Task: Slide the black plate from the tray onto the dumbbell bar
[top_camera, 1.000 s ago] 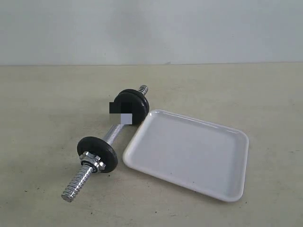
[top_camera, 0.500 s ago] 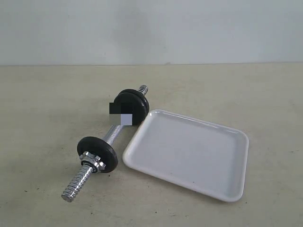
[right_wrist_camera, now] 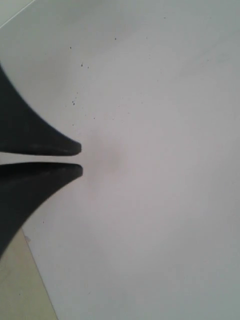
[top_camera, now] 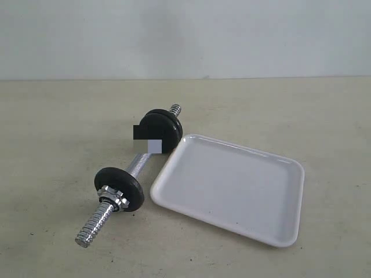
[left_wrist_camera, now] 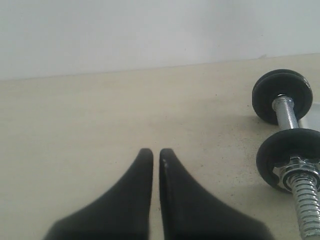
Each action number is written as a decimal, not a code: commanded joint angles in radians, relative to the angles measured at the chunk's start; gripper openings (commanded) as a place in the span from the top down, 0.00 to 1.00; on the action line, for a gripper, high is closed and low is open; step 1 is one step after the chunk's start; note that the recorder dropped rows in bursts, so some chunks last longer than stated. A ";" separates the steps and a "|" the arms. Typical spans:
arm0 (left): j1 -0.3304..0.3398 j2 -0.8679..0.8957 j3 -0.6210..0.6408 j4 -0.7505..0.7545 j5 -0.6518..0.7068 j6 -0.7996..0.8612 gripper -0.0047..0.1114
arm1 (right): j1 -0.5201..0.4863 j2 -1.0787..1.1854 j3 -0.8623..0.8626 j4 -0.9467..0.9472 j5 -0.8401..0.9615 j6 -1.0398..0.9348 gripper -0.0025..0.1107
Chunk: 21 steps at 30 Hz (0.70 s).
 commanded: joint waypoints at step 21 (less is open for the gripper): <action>0.003 -0.004 -0.001 0.006 0.001 -0.007 0.92 | -0.058 -0.258 0.107 -0.005 0.197 -0.396 0.97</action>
